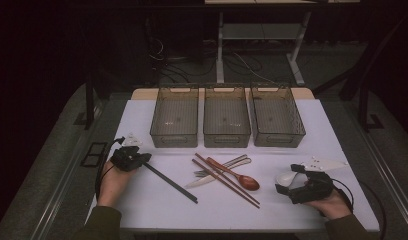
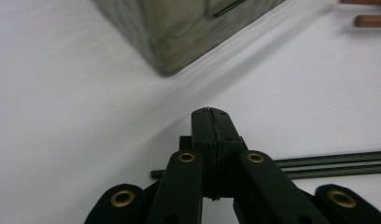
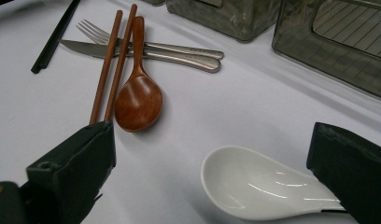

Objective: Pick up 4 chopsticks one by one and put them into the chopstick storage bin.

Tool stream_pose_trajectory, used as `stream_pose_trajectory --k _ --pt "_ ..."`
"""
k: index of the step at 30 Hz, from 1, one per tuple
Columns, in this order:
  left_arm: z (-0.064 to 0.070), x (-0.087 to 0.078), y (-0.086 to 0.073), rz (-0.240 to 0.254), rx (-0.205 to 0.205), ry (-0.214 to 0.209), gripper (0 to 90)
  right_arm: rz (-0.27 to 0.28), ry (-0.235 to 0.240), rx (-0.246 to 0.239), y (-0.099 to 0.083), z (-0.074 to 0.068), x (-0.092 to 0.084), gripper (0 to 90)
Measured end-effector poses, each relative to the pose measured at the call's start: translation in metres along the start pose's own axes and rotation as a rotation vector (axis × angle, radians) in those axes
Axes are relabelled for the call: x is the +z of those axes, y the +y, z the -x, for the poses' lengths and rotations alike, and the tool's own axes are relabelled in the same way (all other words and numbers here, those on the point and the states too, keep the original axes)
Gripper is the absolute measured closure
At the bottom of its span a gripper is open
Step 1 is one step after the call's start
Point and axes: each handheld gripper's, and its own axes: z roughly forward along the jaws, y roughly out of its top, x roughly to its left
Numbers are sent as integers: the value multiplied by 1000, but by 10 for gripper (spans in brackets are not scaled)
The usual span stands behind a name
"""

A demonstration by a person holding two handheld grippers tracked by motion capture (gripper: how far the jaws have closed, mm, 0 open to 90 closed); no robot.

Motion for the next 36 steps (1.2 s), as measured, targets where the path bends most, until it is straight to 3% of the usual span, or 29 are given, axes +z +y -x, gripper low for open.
stream_pose_trajectory --k 2,17,36 --pt "-5 0 -2 -13 -14 17 891 0 -1 0 0 0 0 13" --pt "-9 1 -6 -46 -36 26 892 0 -3 0 0 0 0 13" --pt "-9 -9 -15 -75 -31 38 892 1 -8 2 0 1 -1 13"
